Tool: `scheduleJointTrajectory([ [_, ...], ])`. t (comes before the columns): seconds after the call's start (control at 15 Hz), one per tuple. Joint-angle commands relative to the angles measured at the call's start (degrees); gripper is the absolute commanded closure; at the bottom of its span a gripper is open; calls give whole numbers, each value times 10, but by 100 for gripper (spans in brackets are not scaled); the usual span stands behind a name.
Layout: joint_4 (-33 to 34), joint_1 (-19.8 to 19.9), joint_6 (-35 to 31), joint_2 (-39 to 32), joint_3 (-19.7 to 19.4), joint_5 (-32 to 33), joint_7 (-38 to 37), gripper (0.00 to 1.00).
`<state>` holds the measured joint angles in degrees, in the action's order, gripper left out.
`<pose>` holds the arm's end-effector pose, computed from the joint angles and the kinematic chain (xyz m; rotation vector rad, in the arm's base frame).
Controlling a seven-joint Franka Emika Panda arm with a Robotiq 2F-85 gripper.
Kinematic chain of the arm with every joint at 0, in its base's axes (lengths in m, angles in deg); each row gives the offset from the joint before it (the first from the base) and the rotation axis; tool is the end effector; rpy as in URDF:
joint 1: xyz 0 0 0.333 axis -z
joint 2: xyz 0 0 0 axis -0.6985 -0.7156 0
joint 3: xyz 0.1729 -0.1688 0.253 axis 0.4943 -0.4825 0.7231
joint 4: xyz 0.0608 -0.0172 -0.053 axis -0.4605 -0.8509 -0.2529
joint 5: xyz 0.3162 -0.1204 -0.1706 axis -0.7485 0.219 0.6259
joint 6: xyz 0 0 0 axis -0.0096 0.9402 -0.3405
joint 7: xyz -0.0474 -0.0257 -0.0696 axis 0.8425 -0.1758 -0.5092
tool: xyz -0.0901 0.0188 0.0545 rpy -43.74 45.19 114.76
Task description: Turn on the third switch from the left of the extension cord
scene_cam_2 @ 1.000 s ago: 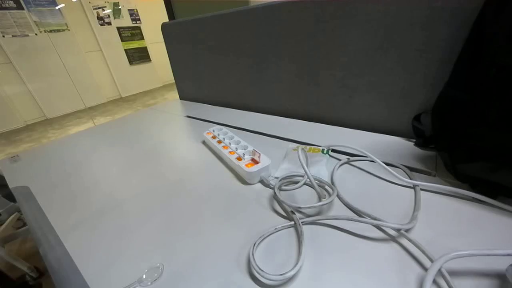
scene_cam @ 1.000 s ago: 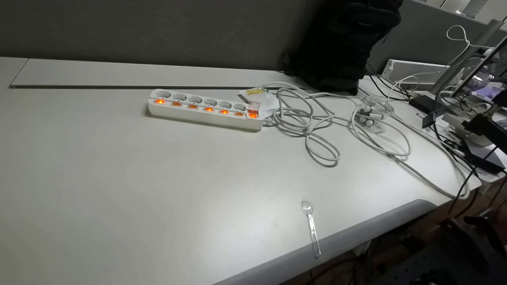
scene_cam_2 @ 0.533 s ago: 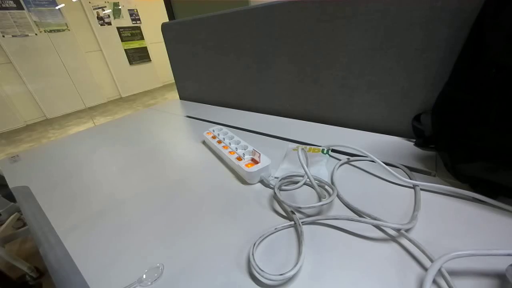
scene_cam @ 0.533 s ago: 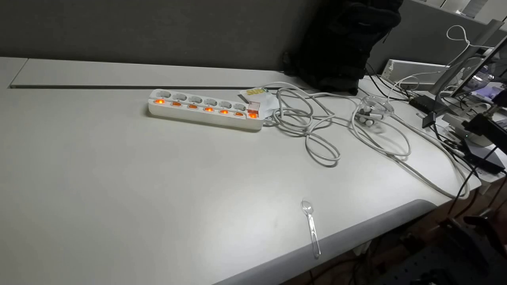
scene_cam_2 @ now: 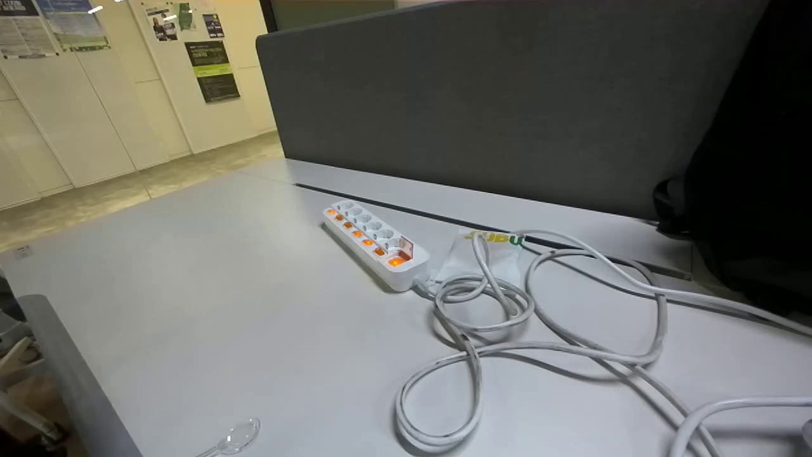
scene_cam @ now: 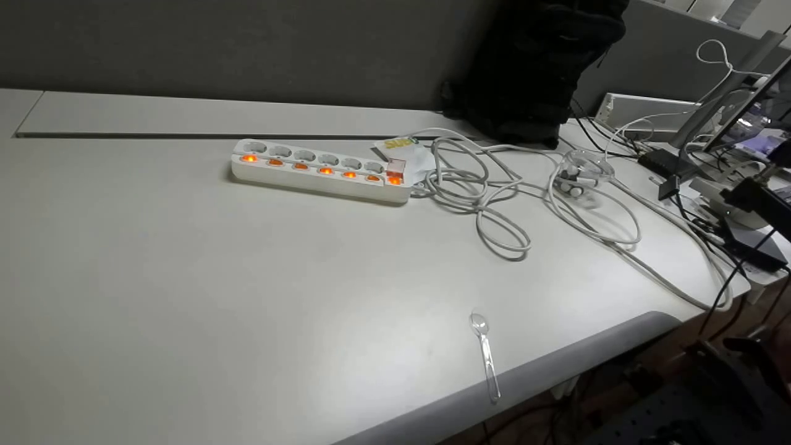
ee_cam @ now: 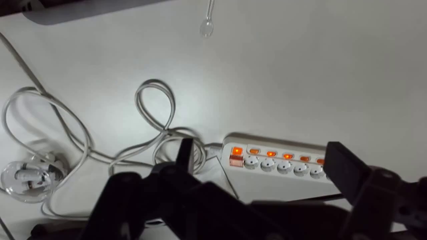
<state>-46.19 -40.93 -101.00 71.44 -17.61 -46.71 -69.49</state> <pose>0.3812 0.0094 0.5481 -3.1179 0.3336 -0.0758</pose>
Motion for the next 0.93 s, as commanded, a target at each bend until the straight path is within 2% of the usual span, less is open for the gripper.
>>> scheduleJointTrajectory([
  [0.0,19,6,-97,-79,29,42,-76,27],
  [0.33,62,1,-195,-202,44,96,-159,61],
  [0.67,147,-31,-196,-334,33,113,-201,97],
  [0.87,205,-67,-190,-410,26,106,-217,100],
])
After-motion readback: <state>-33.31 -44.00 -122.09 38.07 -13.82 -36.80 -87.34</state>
